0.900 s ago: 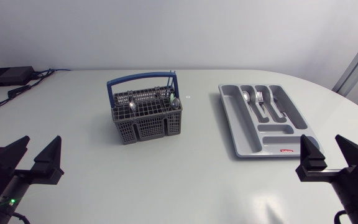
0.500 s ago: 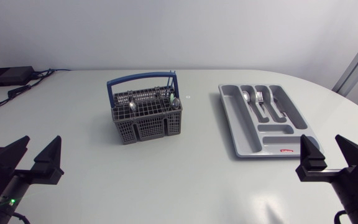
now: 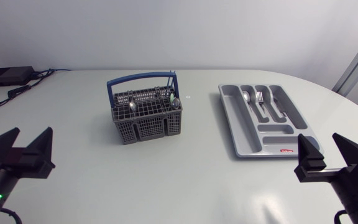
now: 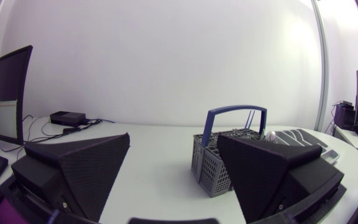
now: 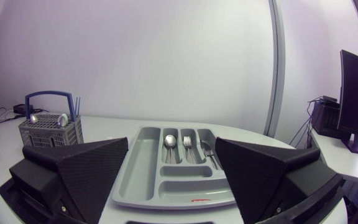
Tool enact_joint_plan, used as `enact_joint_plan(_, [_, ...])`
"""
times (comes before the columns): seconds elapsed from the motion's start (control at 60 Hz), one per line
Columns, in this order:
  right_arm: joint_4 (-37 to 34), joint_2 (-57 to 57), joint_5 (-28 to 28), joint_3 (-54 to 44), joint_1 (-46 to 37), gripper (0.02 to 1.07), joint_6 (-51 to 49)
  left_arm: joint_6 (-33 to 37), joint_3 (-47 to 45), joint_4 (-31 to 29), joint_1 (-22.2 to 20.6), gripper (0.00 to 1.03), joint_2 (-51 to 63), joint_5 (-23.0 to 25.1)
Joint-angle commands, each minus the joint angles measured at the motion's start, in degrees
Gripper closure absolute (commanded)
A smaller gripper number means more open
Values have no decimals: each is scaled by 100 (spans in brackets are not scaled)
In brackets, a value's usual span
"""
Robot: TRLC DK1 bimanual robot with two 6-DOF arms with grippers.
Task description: Unload the cutlery basket into the drawer organizer.
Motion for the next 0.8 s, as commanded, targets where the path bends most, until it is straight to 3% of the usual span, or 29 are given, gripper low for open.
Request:
enact_joint_plan(0.0, [66,201,43,378,127,7,176,-70,679,-6,-19,6,631,-23])
enact_joint_plan(0.2, [488,1607,140,1002,417,7,159,-105,1778,-164,-63,6,2380,-32])
enact_joint_plan(0.417, [866,3146,351,1706,979,7,194,-246,2824,-745,-493,11,4076,-111])
enact_joint_plan(0.55, [462,4024,544,2356,1392,7,194,-228,3386,-1043,-775,11,4946,-436])
enact_joint_plan(0.683, [-118,4807,650,3041,1700,7,71,326,4177,-1615,-766,12,6027,-498])
enact_joint_plan(0.783, [-347,5448,413,3481,1709,7,-17,677,4749,-2081,-581,12,6871,-454])
